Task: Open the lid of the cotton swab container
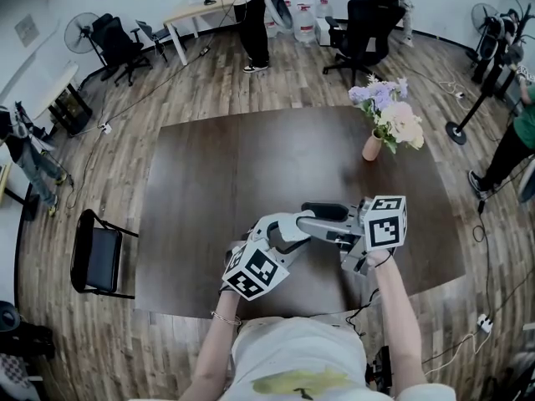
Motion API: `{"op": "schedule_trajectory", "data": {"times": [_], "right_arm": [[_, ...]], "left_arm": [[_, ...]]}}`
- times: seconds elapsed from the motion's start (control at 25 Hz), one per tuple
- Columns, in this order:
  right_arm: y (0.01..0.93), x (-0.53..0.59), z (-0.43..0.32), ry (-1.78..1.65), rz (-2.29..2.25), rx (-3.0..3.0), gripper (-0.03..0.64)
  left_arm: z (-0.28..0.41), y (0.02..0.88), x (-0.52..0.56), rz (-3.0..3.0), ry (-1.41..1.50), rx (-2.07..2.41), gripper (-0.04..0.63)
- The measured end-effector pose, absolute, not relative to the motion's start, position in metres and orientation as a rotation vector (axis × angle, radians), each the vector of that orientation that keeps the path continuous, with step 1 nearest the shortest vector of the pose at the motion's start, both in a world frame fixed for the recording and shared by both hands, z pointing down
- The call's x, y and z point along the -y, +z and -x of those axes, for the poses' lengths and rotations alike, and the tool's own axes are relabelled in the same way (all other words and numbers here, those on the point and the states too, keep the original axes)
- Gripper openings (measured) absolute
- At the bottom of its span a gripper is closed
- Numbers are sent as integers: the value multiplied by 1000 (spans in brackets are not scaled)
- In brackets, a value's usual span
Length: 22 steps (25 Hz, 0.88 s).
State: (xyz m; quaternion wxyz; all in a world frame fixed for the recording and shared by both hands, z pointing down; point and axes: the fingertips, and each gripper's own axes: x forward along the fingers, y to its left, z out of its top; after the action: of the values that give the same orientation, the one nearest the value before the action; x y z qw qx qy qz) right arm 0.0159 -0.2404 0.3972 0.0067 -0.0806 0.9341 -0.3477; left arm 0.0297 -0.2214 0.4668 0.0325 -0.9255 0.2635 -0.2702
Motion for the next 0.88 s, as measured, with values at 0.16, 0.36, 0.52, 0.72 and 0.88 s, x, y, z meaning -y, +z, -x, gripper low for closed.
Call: {"op": "schedule_trajectory", "data": {"times": [0.16, 0.36, 0.52, 0.72, 0.88], "right_arm": [[398, 239, -16, -1095, 262, -2926, 235], [399, 239, -18, -1067, 267, -2943, 238], [397, 240, -19, -1018, 292, -2952, 236], [393, 246, -29, -942, 388, -2950, 236], [392, 244, -36, -866, 399, -2956, 236]], "left_arm": [[-30, 466, 219, 2882, -802, -814, 258], [-34, 466, 220, 2913, -781, -819, 258], [-33, 466, 220, 2956, -753, -838, 258], [-24, 470, 224, 3016, -698, -921, 258], [-14, 468, 229, 3022, -690, -1016, 258]]}}
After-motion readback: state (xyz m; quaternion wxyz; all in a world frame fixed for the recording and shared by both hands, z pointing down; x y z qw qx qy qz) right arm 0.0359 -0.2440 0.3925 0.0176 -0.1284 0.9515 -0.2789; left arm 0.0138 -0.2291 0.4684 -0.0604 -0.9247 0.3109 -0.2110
